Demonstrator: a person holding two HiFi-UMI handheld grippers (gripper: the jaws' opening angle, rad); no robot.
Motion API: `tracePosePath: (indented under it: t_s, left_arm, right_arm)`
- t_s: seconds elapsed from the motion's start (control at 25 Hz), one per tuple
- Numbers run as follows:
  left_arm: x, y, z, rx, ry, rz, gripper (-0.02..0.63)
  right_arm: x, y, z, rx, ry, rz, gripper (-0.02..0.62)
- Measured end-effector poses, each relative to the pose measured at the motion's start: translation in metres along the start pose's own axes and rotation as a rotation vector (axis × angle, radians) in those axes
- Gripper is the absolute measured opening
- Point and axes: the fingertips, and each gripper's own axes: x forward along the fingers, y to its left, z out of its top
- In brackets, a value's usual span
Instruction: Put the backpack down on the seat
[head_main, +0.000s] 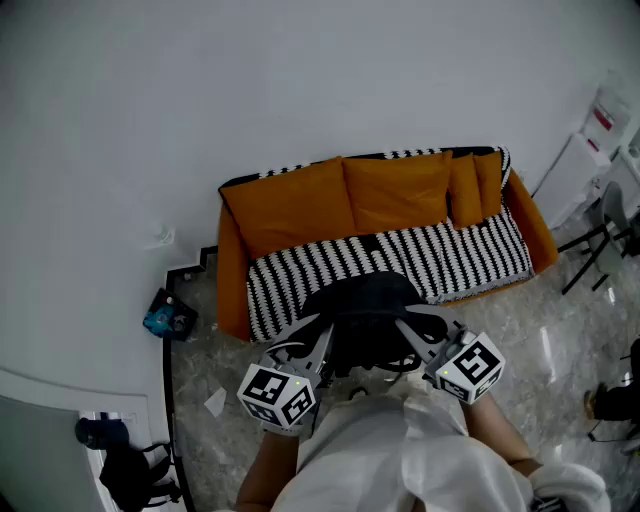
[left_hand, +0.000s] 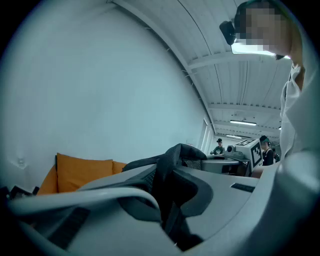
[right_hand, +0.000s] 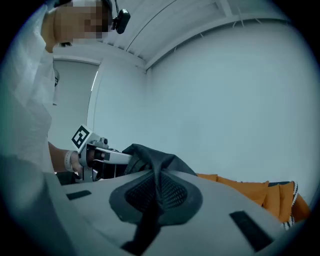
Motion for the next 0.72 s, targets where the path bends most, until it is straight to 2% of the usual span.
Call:
tracePosePath:
  t_s: [0.28, 0.72]
  left_arm:
    - [-0.007, -0.001, -0.002, -0.013, -0.007, 0.003, 0.049]
    - [0.004, -0.006, -0.007, -0.035, 0.009, 0.016, 0.049]
  right_arm:
    - [-0.002, 0.008, -0.001, 0.000, 0.002, 0.009, 0.024]
    - [-0.007, -0.003, -0.009, 0.025, 0.002, 0.021, 0.023]
